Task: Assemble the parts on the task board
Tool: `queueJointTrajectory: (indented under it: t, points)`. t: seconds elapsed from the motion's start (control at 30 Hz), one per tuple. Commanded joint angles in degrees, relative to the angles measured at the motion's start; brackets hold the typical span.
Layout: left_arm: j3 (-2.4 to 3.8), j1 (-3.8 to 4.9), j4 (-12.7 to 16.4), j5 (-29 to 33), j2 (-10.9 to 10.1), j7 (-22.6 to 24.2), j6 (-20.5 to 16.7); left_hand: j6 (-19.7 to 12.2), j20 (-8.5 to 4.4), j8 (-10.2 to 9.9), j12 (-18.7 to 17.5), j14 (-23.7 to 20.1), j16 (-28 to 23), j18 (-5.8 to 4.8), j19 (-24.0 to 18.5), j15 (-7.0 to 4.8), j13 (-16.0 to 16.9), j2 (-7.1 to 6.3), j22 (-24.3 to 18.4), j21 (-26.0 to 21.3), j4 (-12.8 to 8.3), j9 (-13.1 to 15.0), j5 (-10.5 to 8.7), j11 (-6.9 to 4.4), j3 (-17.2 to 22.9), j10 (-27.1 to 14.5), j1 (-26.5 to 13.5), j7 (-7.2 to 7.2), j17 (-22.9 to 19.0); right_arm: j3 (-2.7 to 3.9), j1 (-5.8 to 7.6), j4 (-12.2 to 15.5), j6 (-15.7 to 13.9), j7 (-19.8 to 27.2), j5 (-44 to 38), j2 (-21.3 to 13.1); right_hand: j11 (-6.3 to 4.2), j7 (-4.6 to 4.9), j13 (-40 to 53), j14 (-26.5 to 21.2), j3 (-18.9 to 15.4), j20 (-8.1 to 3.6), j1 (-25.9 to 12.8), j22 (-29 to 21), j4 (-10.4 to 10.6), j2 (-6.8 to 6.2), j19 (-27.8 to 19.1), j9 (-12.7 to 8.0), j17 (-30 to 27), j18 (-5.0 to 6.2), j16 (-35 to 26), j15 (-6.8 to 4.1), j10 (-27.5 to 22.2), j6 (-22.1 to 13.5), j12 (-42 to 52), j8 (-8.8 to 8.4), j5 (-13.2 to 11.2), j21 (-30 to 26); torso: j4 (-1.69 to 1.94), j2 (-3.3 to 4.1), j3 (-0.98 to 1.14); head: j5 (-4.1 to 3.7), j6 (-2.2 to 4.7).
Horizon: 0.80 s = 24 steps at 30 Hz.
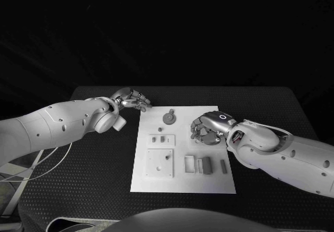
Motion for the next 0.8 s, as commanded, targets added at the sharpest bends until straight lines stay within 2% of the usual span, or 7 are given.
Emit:
queueJointTrajectory:
  t: [0.03, 0.2, 0.4, 0.53, 0.8]
  points:
    - [0.04, 0.04, 0.04, 0.34, 0.07, 0.62, 0.64, -0.35, 0.13, 0.24, 0.35, -0.09, -0.34, -0.93, -0.12, 0.44, -0.06, 0.28, -0.06, 0.31, -0.08, -0.06, 0.02, 0.02, -0.28, -0.37, -0.15, -0.12, 0.08, 0.14, 0.00, 1.19, -0.58, 0.22, 0.33, -0.06, -0.07, -0.44, 0.11, -0.07, 0.42, -0.33, 0.27, 1.29, 0.07, -0.10, 0.20, 1.50, 0.06, 2.64, 0.20, -0.31, 0.40, 1.46, -0.06, 0.53, 0.28, 0.20, -0.01, 0.02, 0.02, 0.14, -0.05]
    - [0.04, 0.05, -0.01, 0.34, 0.16, 0.65, 0.61, -0.35, 0.13, 0.24, 0.36, -0.08, -0.36, -0.93, -0.12, 0.44, -0.07, 0.28, -0.07, 0.31, -0.09, -0.06, 0.02, 0.02, -0.28, -0.38, -0.15, -0.12, 0.10, 0.17, -0.01, 3.35, 0.57, 0.81, 2.19, 1.18, -0.08, -0.45, 0.15, -0.07, 0.44, -0.33, 0.26, 1.29, 0.08, -0.12, 0.20, 1.53, 0.06, 2.64, 0.20, -0.32, 0.42, 1.48, -0.07, 0.54, 0.28, 0.21, -0.04, 0.00, -0.01, 0.63, -0.14]
    - [0.04, 0.05, -0.18, 0.51, 0.16, 0.65, 0.57, -0.35, 0.13, 0.25, 0.37, -0.08, -0.38, -0.93, -0.12, 0.44, -0.08, 0.29, -0.09, 0.31, -0.10, -0.07, 0.02, 0.02, -0.28, -0.38, -0.14, -0.12, 0.15, 0.12, -0.03, 3.83, 2.14, 1.26, 1.50, 4.72, -0.08, -0.44, 0.22, -0.09, 0.48, -0.31, 0.17, 1.27, 0.10, -0.06, 0.17, 1.56, 0.05, 2.64, 0.18, -0.32, 0.40, 1.43, -0.12, 0.53, 0.28, 0.21, -0.13, -0.08, 0.00, 1.56, -0.21]
    - [0.04, 0.05, -0.51, 0.54, 0.31, 0.78, 0.39, -0.35, 0.13, 0.25, 0.38, -0.08, -0.40, -0.93, -0.12, 0.44, -0.09, 0.28, -0.10, 0.31, -0.10, -0.07, 0.01, 0.02, -0.29, -0.38, -0.16, -0.12, 0.17, -0.47, -0.12, 3.44, 2.97, 1.60, 1.17, 7.50, -0.08, -0.43, 0.26, -0.11, 0.50, -0.31, 0.14, 1.27, 0.09, -0.04, 0.15, 1.58, 0.04, 2.64, 0.17, -0.33, 0.40, 1.41, -0.15, 0.51, 0.28, 0.20, -0.26, -0.15, 0.01, 1.79, -0.15]
    - [0.04, 0.05, -0.46, 0.61, 0.42, 0.71, 0.40, -0.34, 0.13, 0.26, 0.41, -0.07, -0.43, -0.93, -0.12, 0.44, -0.10, 0.27, -0.13, 0.31, -0.12, -0.07, 0.02, 0.02, -0.29, -0.38, -0.17, -0.13, 0.22, -2.01, -1.42, 2.64, 4.46, 1.74, 0.49, 11.25, -0.07, -0.40, 0.34, -0.15, 0.57, -0.29, 0.07, 1.25, 0.07, 0.06, 0.09, 1.62, 0.02, 2.64, 0.13, -0.32, 0.34, 1.32, -0.25, 0.47, 0.28, 0.19, -0.09, -0.08, -0.08, 2.03, -0.35]
